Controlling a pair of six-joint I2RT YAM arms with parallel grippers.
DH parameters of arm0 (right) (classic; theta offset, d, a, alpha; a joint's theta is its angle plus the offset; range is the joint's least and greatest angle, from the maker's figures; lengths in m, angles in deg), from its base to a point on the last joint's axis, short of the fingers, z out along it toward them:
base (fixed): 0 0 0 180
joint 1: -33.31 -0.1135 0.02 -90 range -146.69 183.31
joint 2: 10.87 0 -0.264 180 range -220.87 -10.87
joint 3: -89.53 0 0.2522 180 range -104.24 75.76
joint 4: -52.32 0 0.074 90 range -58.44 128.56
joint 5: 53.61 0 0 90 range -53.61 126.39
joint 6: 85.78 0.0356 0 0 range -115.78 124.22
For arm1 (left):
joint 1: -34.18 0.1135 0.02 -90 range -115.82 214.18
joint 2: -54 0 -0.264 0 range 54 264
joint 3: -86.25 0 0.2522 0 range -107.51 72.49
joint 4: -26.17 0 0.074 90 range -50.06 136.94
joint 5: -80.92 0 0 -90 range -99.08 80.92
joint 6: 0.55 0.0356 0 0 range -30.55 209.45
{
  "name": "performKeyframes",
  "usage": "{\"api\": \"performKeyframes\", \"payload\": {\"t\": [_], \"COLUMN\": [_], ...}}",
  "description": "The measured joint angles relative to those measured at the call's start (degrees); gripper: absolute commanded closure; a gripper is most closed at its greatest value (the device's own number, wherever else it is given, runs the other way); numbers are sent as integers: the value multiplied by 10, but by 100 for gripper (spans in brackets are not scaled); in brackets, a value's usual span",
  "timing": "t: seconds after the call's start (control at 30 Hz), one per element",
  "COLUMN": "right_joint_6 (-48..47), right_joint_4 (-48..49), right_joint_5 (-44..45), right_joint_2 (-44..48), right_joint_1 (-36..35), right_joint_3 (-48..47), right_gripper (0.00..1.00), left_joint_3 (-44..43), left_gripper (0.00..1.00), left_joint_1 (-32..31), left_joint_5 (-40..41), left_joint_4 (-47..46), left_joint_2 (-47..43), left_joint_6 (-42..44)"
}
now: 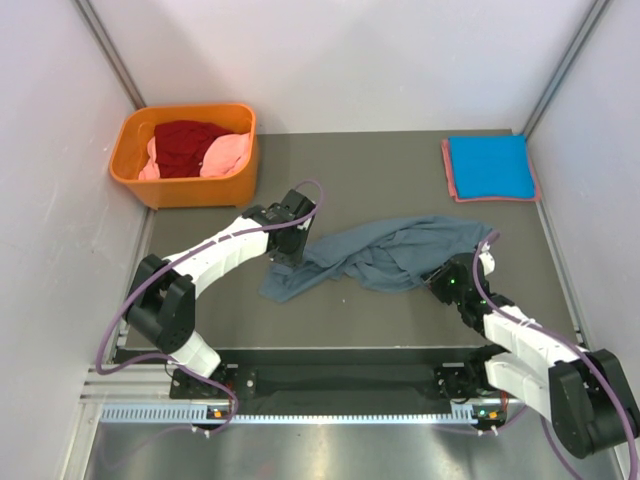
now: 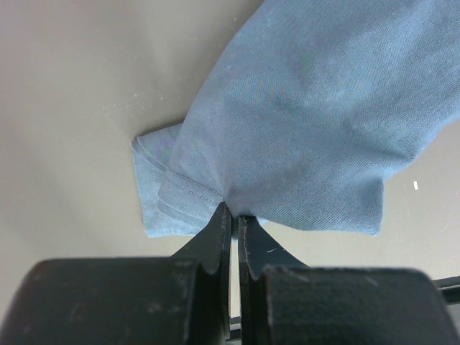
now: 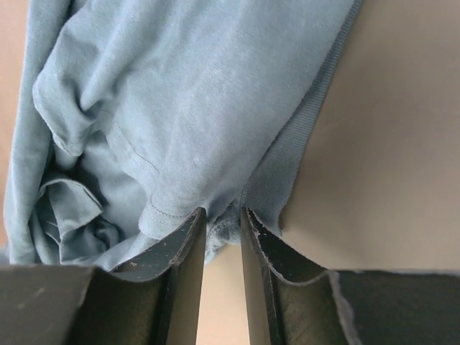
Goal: Fold and stack the t-shirts
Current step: Flatten the tshirt out
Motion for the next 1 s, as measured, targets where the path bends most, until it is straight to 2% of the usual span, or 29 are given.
{"api": "performKeyframes", "payload": {"t": [0.17, 0.27, 0.5, 0.57, 0.77, 1.0], "right_joint_6": [13, 19, 19, 19, 33, 81], "right_joint_4": [-3, -7, -96, -118, -139, -130], "right_joint_5": [0, -1, 34, 45, 55, 31], "right_joint_2": [-18, -25, 0, 11, 21, 0], "right_joint_1": [0, 0, -7, -8, -17, -40], "right_joint_3": [-2, -9, -46, -65, -83, -79], "right_gripper": [77, 83, 95, 92, 74, 73], "left_joint_3": [0, 0, 0, 0, 0, 1], "left_gripper": [100, 100, 100, 100, 100, 100], "left_joint_1": [0, 0, 0, 0, 0, 0], "left_joint_5": [0, 0, 0, 0, 0, 0], "left_joint_4": [0, 0, 0, 0, 0, 0], "left_joint_2": [0, 0, 0, 0, 0, 0], "left_joint_6": [0, 0, 0, 0, 0, 0]}}
